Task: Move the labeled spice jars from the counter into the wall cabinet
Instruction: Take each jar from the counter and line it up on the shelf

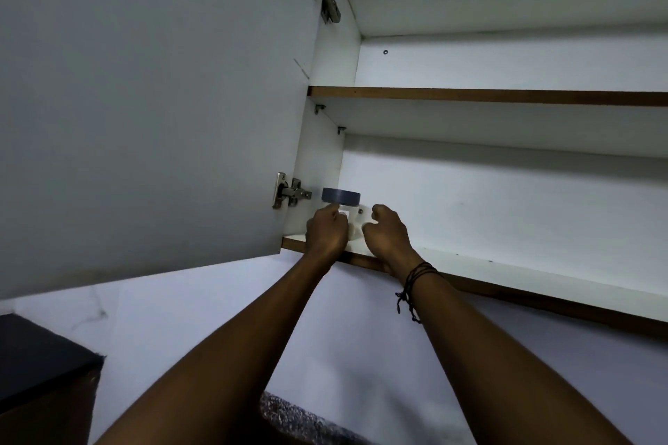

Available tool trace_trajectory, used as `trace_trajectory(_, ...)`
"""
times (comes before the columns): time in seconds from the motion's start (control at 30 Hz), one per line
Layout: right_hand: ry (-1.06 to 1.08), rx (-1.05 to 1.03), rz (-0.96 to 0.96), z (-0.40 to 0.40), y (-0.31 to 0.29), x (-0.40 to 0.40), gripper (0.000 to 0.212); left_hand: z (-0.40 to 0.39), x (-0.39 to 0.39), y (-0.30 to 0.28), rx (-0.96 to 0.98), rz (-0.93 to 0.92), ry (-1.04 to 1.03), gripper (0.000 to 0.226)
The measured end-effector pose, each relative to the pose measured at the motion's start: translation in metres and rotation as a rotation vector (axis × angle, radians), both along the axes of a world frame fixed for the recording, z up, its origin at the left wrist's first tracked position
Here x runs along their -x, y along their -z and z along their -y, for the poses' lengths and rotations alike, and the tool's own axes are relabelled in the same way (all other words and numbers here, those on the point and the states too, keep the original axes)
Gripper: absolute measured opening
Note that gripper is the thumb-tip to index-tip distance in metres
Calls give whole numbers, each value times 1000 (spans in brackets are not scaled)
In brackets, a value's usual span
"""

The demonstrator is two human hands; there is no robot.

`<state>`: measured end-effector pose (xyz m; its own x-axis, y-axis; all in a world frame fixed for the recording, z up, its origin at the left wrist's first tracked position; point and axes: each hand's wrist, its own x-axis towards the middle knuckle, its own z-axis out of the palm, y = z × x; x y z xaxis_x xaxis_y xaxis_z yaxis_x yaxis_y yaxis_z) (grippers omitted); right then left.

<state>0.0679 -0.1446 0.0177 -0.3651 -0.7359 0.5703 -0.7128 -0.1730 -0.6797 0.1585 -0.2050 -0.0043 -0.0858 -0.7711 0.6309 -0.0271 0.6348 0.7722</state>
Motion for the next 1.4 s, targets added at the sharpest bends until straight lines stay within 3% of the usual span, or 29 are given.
trace_trajectory(0.1, 38, 85, 32, -33, 18, -6, 46, -31, -7, 24, 83, 43, 10, 35)
trace_trajectory(0.27, -24, 58, 74, -79, 76, -22, 38, -78, -19, 82, 184, 122, 1, 39)
trace_trajectory(0.53, 33, -165, 90, -144, 212, -40, 40, -143, -41, 209, -74, 254, 121, 38)
trace_trajectory(0.77, 53, -397, 29, -191, 349, -65, 27, -204, -65, 349, -277, 396, 221, 37)
trace_trajectory(1.1, -30, -744, 37, -275, 517, -114, 30, -278, -124, 518, -371, 667, 281, 29)
trace_trajectory(1.23, -42, -860, -98, -310, 562, -133, 44, -299, -145, 564, -432, 744, 308, 26)
trace_trajectory(1.4, -121, -838, -63, -331, 588, -137, 91, -306, -150, 574, -689, 546, 349, 27)
